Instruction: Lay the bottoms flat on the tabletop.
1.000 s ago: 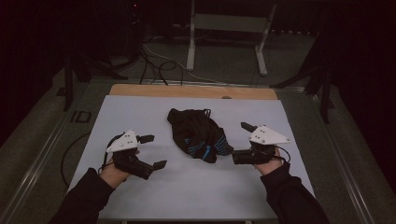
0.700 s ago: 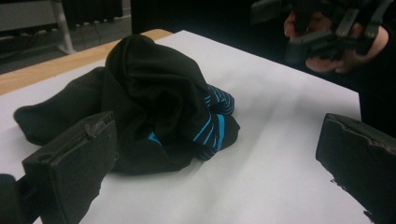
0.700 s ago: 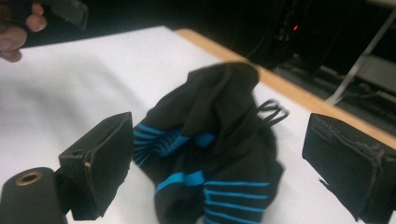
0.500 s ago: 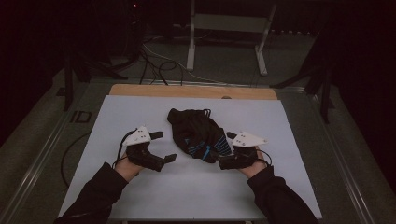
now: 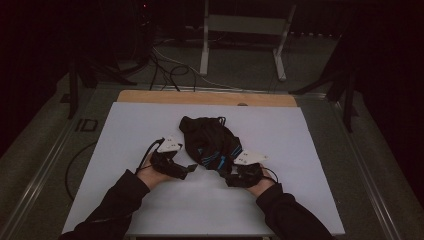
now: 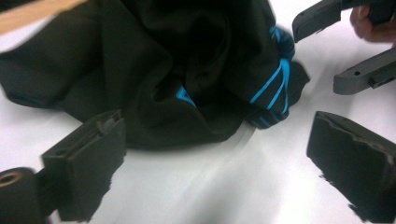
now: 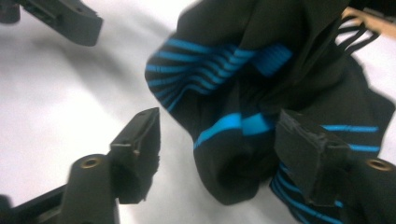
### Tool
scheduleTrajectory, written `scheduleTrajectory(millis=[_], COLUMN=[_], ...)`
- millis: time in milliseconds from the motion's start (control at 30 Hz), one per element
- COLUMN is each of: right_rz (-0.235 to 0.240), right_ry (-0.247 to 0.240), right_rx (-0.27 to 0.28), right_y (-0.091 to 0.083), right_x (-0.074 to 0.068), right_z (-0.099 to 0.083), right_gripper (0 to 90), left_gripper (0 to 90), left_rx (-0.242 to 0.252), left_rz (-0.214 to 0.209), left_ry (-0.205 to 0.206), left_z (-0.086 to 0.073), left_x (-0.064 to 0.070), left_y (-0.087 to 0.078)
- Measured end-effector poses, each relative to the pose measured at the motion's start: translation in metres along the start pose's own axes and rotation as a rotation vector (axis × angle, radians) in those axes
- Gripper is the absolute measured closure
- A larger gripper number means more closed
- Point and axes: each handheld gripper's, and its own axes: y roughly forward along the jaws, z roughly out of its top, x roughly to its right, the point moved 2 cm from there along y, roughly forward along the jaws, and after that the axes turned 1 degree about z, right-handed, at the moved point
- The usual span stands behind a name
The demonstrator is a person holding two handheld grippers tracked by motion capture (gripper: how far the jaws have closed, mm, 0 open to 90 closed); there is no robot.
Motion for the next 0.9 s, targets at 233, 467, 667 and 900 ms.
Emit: scheduleTrajectory(millis=[233,467,667,900], right_rz=[-0.033,-0.076,-0.093,-0.075], right_ry=[-0.015,-0.025,-0.018,0.002], right_rx=[-0.079,-0.143,-0.167,-0.176], right_y=[0.011,0.019,0.020,0.020], right_x=[-0.001,-0.001,0.002,0.004], right_z=[-0.009,-0.015,-0.016,-0.018], right_gripper=[39.0,51.3,61.1,84.6], left_gripper=[25.0,41.3,55.4,88.7], left_rx=[-0.036,-0.082,-0.114,-0.147], left_rz=[0.011,0.028,0.048,0.040], left_ry=[0.026,0.049,0.066,0.068], left_z=[0.001,0.002,0.003,0.004], left_x=[-0.002,-0.005,-0.004,-0.001], left_y=[0.017,0.035,0.044,0.051])
